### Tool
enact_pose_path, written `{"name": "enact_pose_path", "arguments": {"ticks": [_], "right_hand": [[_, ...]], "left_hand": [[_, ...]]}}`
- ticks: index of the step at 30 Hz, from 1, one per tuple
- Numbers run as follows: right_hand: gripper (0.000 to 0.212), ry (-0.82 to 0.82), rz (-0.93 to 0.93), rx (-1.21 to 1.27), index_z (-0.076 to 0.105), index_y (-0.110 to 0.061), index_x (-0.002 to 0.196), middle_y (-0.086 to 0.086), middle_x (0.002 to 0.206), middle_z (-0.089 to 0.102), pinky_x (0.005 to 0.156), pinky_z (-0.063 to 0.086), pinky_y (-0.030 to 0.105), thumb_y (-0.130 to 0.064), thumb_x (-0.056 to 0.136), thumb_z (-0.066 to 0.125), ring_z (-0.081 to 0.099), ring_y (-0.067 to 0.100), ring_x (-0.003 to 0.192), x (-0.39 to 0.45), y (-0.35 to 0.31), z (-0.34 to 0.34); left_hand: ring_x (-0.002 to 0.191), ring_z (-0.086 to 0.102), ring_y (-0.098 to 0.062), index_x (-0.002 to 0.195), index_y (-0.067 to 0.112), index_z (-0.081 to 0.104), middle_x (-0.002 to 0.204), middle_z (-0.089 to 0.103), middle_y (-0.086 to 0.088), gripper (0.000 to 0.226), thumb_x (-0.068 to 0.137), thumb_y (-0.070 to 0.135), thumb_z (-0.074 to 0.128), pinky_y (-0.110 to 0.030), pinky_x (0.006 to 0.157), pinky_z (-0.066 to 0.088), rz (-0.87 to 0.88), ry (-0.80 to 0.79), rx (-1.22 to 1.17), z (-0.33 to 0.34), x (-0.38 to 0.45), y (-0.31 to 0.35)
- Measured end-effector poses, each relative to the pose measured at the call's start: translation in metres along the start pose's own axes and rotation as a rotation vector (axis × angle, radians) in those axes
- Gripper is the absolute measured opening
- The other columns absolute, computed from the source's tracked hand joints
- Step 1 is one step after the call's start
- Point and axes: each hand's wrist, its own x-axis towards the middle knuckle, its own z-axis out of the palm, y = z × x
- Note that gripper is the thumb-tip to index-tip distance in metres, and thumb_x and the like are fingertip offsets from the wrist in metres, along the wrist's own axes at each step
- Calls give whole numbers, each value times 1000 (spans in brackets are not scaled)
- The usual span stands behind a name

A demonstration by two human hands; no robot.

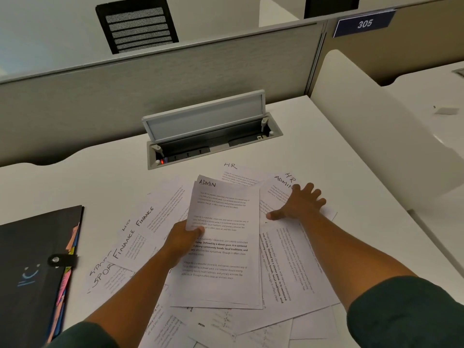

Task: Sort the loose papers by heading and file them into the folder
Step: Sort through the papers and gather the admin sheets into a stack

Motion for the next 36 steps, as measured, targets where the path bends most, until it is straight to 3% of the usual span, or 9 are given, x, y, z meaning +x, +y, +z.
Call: {"name": "enact_pose_path", "arguments": {"ticks": [3, 7, 13, 18, 20, 24, 27, 31, 36], "right_hand": [[108, 22, 133, 169, 32, -18, 139, 15, 143, 27, 108, 26, 52, -80, 57, 68, 25, 37, 135, 0, 7, 1], [74, 122, 411, 411, 42, -14, 129, 14, 135, 31, 102, 33, 48, -60, 75, 63, 31, 33, 127, 1, 25, 2], [100, 33, 420, 403, 37, -12, 129, 15, 138, 27, 101, 36, 44, -63, 57, 82, 30, 33, 128, -4, 42, 2], [103, -16, 460, 480, 37, -6, 131, 15, 129, 38, 81, 46, 32, -55, 55, 87, 40, 23, 95, 4, 42, 1], [97, 5, 450, 601, 33, -4, 134, 17, 131, 44, 71, 47, 32, -41, 63, 88, 47, 23, 95, 5, 39, 2], [75, 76, 348, 931, 32, -2, 133, 15, 121, 57, 79, 53, 34, -6, 74, 79, 61, 31, 103, 3, 37, 5], [50, 74, 135, 1069, 53, -8, 121, 8, 114, 61, 76, 50, 30, -9, 76, 75, 60, 25, 95, -4, 38, 4], [20, 127, -54, 976, 65, -17, 97, 7, 100, 69, 77, 57, 36, -20, 79, 73, 66, 25, 88, -10, 36, -6], [39, 283, -166, 901, 58, -15, 103, 1, 95, 60, 67, 47, 27, -25, 74, 83, 60, 22, 84, -22, 30, -27]], "left_hand": [[83, 65, -14, 99, 25, 61, 92, 69, 7, 8, 98, 19, 56, -25, 61, 46, 0, 6, 4, -1, 2, -1], [84, 64, -15, 103, 24, 61, 94, 69, 6, 7, 98, 21, 57, -30, 67, 47, -3, 11, 9, 0, 4, -4], [83, 63, -14, 104, 23, 60, 94, 67, 7, 6, 98, 22, 57, -37, 76, 46, -10, 20, 16, 3, 5, -6], [83, 63, -16, 102, 23, 60, 95, 68, 5, 5, 98, 22, 57, -31, 67, 47, -3, 14, 16, 4, 4, -5], [83, 63, -15, 95, 26, 60, 94, 68, 5, 7, 98, 21, 57, -28, 62, 46, -2, 13, 19, 5, 3, -4], [84, 63, -17, 96, 26, 60, 94, 67, 6, 8, 98, 20, 57, -31, 67, 46, 0, 15, 4, 4, 2, -4], [85, 63, -16, 110, 20, 60, 97, 68, 4, 12, 98, 21, 57, -33, 70, 47, 1, 32, -29, -1, 3, -2], [84, 65, -15, 115, 17, 60, 97, 69, 2, 17, 98, 18, 57, -27, 63, 48, 8, 56, -58, -9, -1, 0], [84, 68, -19, 115, 13, 64, 98, 72, -2, 20, 97, 19, 59, -27, 60, 49, -4, 89, -74, -21, -7, -1]]}}
